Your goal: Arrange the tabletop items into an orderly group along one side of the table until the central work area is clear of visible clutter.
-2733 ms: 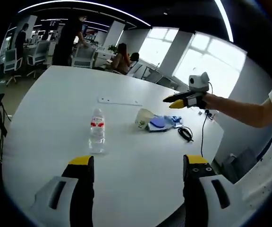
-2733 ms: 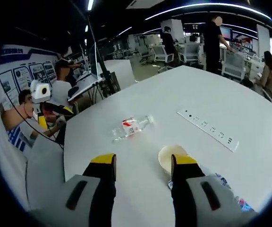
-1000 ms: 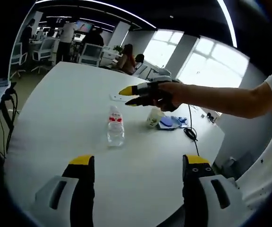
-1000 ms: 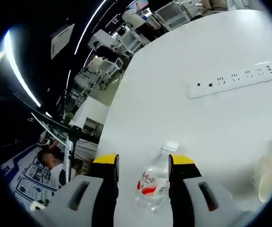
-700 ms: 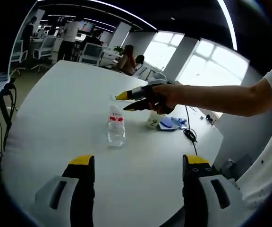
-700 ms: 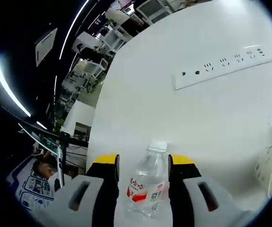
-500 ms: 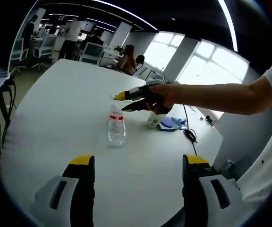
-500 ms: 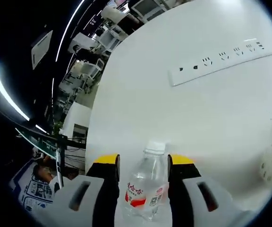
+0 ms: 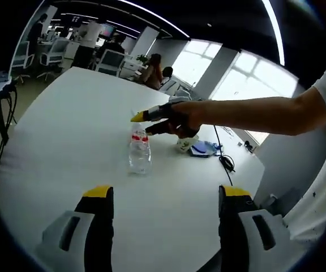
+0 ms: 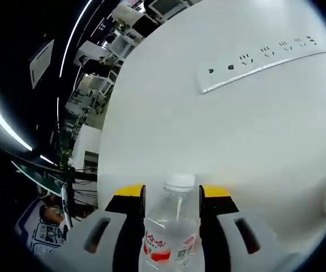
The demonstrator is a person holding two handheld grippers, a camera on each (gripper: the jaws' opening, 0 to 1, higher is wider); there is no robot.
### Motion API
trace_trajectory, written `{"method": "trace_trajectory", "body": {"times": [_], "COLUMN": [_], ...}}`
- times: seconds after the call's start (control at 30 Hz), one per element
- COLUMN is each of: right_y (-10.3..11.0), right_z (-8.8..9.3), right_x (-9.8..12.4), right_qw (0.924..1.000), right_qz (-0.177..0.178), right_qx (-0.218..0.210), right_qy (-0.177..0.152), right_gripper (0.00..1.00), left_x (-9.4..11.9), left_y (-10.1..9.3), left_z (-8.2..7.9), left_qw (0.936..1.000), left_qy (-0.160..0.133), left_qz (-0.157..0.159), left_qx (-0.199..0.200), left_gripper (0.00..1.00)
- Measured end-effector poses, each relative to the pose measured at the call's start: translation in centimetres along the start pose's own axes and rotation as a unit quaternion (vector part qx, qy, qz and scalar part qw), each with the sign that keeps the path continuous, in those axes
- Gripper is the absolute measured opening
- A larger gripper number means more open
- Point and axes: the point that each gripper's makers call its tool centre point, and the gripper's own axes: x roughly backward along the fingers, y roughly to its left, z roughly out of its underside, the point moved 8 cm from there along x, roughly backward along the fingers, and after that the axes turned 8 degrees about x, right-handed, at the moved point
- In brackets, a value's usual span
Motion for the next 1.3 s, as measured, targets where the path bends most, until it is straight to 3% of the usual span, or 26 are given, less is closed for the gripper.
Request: {"method": "trace_trajectory", "body": {"times": [0.2, 0.57, 1.3], "right_y": [-0.2, -0.7, -0.4], "right_z": [0.6, 0.3, 0.3], "right_x": [-0.3, -1.2, -1.1], "right_qw": [0.9998, 0.9993, 0.9972], "right_qz": [-0.011, -0.032, -0.064], "right_qx": [-0.014, -0.022, -0.033], "right_qy": [0.002, 0.001, -0.022], "right_gripper": [0.34, 0.22, 0.18], "left_x": [-0.3, -1.1, -2.4], "left_y": [0.6, 1.2, 2.4], "left_z": [0.1, 0.0, -0.5], "left_qw": [1.0, 1.0, 1.0], "left_qy": [-0.001, 0.001, 0.004], "left_qz": [0.001, 0.002, 0.003], "left_qx": [0.006, 0.008, 0.006], "left_gripper": [0.77, 0.77, 0.76]}}
